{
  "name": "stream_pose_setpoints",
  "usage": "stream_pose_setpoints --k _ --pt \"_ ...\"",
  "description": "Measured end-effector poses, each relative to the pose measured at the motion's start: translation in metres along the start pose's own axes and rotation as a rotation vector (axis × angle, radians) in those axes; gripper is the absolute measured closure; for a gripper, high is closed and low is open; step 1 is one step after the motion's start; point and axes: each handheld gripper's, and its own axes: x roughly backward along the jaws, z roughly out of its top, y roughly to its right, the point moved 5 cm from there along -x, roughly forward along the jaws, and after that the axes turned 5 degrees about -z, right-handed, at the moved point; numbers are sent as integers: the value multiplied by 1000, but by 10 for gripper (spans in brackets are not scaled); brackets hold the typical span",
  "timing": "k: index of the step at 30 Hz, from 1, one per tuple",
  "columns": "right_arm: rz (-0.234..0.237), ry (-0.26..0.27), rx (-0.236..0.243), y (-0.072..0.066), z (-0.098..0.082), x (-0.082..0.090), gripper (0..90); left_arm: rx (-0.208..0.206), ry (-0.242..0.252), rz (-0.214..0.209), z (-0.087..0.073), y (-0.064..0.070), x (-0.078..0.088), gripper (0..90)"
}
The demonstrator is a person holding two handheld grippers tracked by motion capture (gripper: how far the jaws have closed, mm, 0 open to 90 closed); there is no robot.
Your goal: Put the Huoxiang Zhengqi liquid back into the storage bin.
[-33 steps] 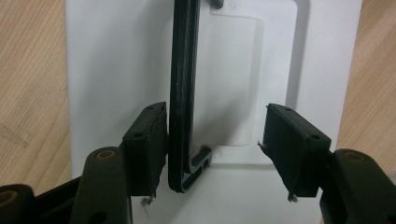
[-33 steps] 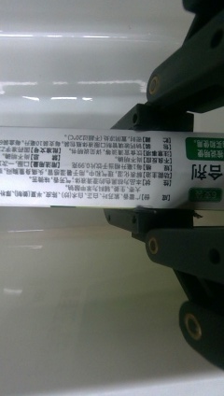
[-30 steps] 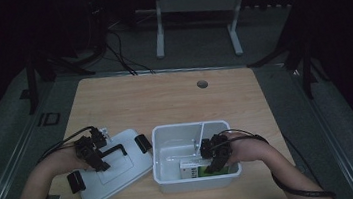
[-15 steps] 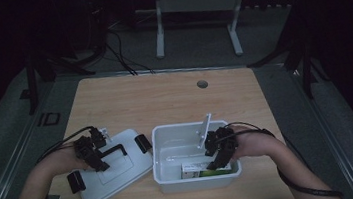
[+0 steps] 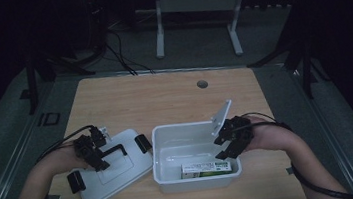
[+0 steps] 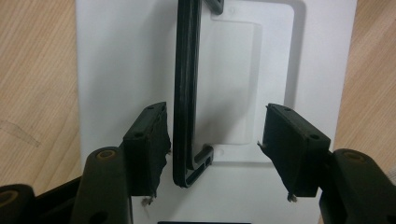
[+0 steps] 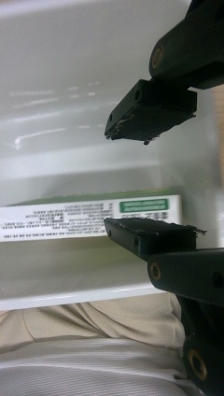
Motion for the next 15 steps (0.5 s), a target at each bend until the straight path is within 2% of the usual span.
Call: stream_pose_setpoints --k 9,12,15 --pt "-55 29 -75 11 -28 22 445 -3 10 -17 3 1 -2 411" --pt "-72 26 -112 17 -39 26 406 8 10 -13 3 -1 -4 411" --pt "-82 36 -154 22 -51 27 312 8 18 -14 4 -2 -6 410"
